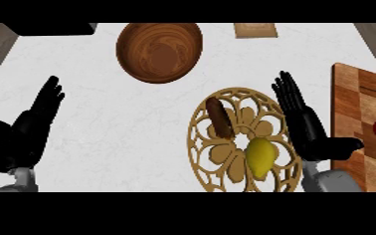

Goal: Pick the sweet potato from the placemat and place it in the bowl

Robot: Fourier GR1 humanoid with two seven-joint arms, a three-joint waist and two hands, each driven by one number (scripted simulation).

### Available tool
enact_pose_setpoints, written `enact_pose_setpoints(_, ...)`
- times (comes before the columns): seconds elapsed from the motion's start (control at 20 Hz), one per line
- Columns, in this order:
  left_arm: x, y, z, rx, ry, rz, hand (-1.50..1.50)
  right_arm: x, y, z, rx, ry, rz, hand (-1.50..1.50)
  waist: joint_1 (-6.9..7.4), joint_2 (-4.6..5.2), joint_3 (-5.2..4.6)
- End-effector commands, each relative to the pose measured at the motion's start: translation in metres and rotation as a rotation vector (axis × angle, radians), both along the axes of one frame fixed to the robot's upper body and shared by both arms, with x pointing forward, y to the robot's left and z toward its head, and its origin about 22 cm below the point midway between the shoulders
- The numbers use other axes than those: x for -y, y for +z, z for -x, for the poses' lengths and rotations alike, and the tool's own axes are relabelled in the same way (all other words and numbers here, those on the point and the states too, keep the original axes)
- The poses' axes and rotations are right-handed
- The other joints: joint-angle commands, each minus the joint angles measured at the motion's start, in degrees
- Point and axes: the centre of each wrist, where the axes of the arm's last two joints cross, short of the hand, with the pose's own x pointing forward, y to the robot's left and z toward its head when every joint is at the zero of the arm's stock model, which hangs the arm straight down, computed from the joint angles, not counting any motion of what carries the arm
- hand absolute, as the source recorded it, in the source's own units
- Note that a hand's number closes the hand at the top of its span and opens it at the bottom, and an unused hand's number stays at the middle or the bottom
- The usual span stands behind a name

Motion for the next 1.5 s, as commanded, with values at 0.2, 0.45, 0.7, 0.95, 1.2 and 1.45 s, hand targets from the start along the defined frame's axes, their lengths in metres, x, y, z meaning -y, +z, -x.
enact_pose_setpoints(0.2,0.026,0.037,-0.025,0.194,-0.101,-0.102,0.00,-0.034,0.054,-0.051,-0.083,0.615,0.271,1.50,6.84,0.29,-0.38)
enact_pose_setpoints(0.45,0.044,0.050,-0.045,0.188,-0.087,-0.090,0.00,0.010,0.108,-0.122,0.062,0.462,0.458,-1.50,4.22,0.06,-0.21)
enact_pose_setpoints(0.7,0.045,0.030,-0.048,0.184,-0.064,-0.077,0.00,0.019,0.148,-0.130,0.155,0.806,0.607,-1.50,3.77,-0.09,-0.29)
enact_pose_setpoints(0.95,0.051,0.023,-0.050,0.179,-0.052,-0.099,0.00,-0.017,0.187,-0.140,0.181,0.907,0.887,-1.50,2.85,-0.65,-0.38)
enact_pose_setpoints(1.2,0.046,0.034,-0.057,0.182,-0.048,-0.093,0.00,-0.063,0.200,-0.139,0.169,0.986,1.181,-1.50,2.66,-0.72,-0.38)
enact_pose_setpoints(1.45,0.040,0.026,-0.047,0.166,-0.070,-0.092,0.00,-0.118,0.195,-0.138,0.117,1.065,1.391,-1.50,2.85,-0.93,-0.40)
